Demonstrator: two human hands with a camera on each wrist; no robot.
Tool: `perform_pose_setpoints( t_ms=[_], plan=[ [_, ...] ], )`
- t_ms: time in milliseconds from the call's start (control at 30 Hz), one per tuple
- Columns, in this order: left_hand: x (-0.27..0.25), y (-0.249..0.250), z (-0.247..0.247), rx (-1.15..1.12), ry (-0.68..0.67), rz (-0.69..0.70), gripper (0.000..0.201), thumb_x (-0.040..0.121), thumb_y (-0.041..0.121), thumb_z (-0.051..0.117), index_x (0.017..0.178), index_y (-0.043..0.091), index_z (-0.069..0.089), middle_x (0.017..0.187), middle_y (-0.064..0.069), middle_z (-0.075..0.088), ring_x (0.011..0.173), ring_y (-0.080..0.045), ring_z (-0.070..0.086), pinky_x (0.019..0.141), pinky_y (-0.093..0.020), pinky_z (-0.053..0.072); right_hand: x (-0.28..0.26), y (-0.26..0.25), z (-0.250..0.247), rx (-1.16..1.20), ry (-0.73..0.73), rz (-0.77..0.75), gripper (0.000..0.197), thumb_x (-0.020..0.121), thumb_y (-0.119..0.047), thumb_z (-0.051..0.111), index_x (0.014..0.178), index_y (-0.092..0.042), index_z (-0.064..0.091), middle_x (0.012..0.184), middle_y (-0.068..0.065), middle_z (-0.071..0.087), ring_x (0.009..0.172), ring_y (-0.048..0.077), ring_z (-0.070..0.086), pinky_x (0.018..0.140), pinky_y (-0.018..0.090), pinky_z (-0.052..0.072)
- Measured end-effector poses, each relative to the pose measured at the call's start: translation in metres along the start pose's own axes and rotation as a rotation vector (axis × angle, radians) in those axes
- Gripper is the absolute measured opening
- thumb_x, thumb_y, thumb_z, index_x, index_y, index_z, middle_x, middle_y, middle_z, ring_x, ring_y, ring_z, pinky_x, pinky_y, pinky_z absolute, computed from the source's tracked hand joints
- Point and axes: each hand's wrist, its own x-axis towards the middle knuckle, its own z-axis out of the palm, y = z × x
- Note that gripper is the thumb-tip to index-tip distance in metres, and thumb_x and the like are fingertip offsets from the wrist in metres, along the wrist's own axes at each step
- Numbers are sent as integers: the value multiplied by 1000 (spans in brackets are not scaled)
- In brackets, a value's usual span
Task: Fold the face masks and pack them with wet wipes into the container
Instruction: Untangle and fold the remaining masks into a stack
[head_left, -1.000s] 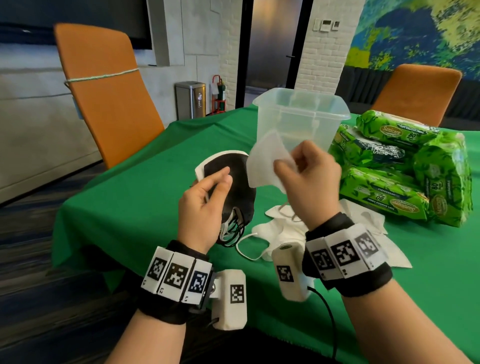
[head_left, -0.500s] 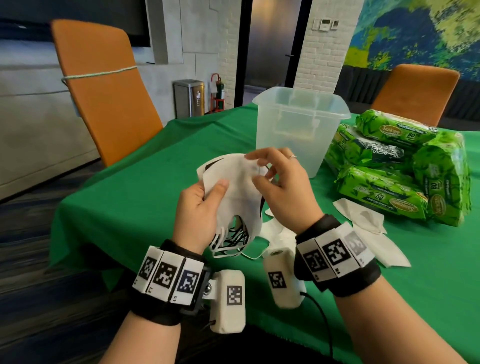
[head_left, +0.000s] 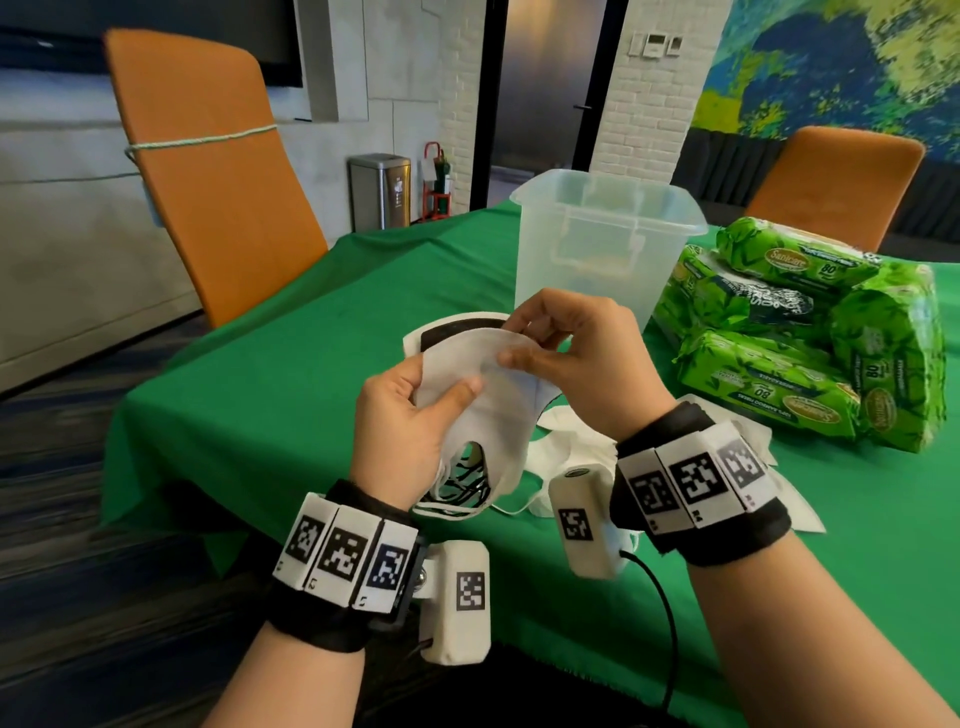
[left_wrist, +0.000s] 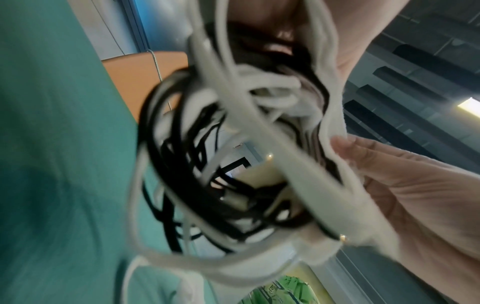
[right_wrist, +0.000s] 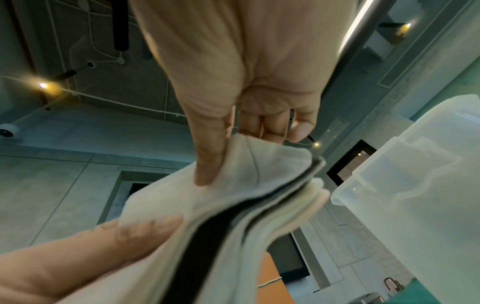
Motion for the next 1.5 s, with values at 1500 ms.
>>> perform_pose_setpoints(
  t_ms=[1500],
  plan=[
    [-7,3,5,94,-14,126,55,81,17,60,122,46,37,128,33,45,121,-5,50,101,-23,40,5,8,-2,-304,-94,80,49,73,-40,72,114,-18,56,102,7,54,96,21,49,85,30,39]
  ],
)
